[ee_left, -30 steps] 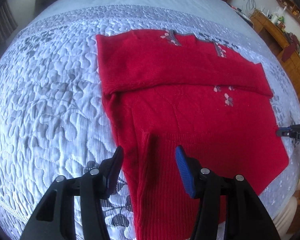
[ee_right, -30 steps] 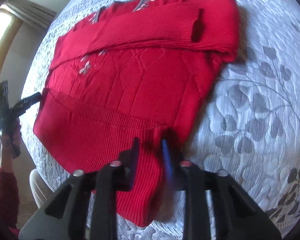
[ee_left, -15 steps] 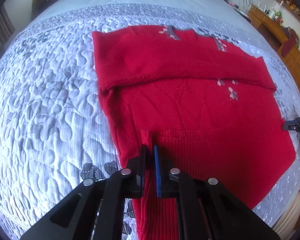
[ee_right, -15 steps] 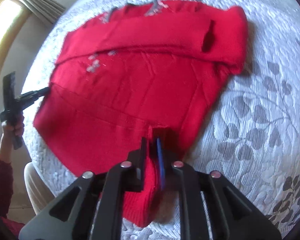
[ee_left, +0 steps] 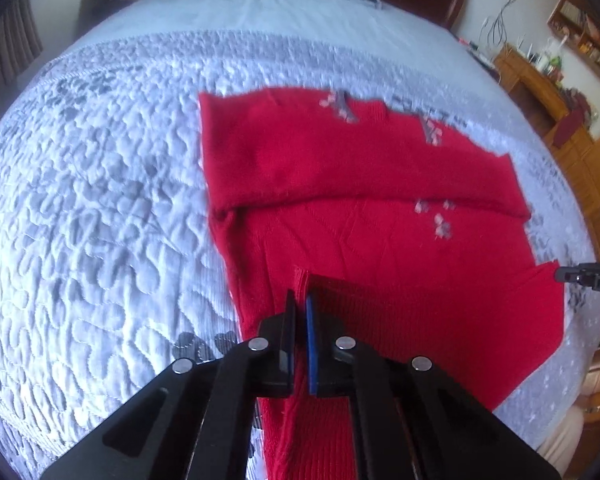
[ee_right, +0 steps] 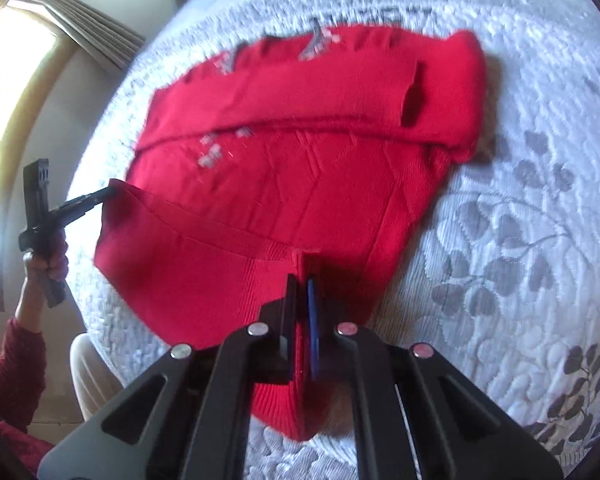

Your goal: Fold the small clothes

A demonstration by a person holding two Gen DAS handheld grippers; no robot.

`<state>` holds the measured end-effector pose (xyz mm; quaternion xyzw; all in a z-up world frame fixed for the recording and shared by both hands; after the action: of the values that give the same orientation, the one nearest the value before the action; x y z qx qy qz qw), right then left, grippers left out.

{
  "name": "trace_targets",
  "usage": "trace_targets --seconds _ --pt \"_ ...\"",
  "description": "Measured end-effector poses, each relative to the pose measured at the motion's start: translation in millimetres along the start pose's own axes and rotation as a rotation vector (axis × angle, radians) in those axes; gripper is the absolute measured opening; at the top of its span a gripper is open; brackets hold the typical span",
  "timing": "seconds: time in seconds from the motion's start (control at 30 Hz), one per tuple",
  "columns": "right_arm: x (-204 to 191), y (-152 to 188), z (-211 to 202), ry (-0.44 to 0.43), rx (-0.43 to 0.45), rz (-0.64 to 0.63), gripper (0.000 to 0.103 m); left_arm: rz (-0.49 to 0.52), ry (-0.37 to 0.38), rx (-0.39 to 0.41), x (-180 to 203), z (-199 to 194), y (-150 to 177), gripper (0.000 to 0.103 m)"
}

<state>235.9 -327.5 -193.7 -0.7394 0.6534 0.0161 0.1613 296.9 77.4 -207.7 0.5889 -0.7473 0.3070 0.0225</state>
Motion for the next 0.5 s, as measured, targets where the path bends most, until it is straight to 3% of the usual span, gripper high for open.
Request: trace_targets --seconds 0.3,0.5 --pt "25 -46 -24 0.029 0.073 0.056 0.004 0.002 -0.010 0.099 0 -11 -65 0.004" --pt "56 -114 -22 0.084 0.086 0.094 0.004 -0.011 -0.043 0.126 -6 5 -126 0.004"
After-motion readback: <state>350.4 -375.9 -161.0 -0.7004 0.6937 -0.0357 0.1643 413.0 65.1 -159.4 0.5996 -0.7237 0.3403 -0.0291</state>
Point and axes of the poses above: each gripper's, at about its wrist camera, not at the fingertips, and z roughly the way its jaws point, x to its right, y to its underside, the point moved 6 cm from there along z, roughly the way its jaws point, and after that the axes turned 13 degrees about y, right-handed, at the moved point
